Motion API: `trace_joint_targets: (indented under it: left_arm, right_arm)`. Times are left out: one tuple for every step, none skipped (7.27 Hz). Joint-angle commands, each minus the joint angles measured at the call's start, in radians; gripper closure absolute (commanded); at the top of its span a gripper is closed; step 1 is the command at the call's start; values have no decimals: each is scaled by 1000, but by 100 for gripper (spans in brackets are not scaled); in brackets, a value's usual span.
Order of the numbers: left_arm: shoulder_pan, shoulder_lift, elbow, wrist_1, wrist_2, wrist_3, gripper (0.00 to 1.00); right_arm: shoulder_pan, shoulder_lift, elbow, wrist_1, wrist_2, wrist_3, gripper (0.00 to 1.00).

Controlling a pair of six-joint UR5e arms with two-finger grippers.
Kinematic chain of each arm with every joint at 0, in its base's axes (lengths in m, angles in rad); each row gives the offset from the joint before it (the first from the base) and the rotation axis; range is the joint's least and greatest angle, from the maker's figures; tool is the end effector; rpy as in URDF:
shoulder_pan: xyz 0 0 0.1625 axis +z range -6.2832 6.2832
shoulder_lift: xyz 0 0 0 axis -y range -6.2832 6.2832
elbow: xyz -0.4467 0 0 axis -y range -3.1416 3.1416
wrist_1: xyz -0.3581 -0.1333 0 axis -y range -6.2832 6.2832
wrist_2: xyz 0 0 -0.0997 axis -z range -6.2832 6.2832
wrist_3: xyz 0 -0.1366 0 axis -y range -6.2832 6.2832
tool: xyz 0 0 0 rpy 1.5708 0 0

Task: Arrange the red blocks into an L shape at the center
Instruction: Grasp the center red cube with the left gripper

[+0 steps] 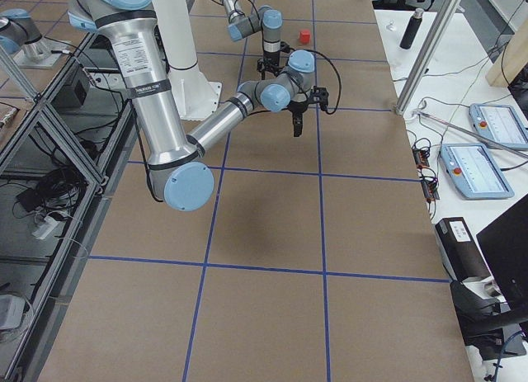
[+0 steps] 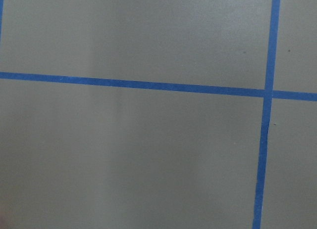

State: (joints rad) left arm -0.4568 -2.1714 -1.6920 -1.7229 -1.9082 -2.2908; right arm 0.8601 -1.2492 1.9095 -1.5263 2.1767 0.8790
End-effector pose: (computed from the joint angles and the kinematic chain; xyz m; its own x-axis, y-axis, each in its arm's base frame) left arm 0.5751 -0.3808 0.3007 0.3088 -0.8451 -0.4364 0.5215 0.5342 -0.6654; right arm -0.3315 -0.4703 0.3876 0.6266 -0.0759 0.7757 0.0226 0.9966 0.0792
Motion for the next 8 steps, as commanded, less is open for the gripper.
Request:
trace_joint_targets:
  left_arm:
    - [0,-19,35,-1,5,2,6]
    - [0,-21,38,0,6,2,36]
    - [-2,-21,37,0,8,5,99]
    - [-3,-21,35,2,8,26,100]
    - [-32,-22,23,3,5,40,100]
    - [-57,-31,20,9,5,136,100]
    - [-92,-36,28,9,5,306,100]
    - [-100,-47,38,8,5,480,100]
  right_arm:
    - [-1,-1,-9,0,-2,0,0]
    - [-1,-1,-9,0,-2,0,0]
    - [-1,-1,-9,0,0,0,0]
    - [-1,-1,-9,0,-2,0,0]
    - [-3,0,-9,0,-2,0,0]
    - [-3,4,-10,0,-2,0,0]
    - [-3,7,-9,0,0,0,0]
    - [-3,8,-7,0,0,1,0]
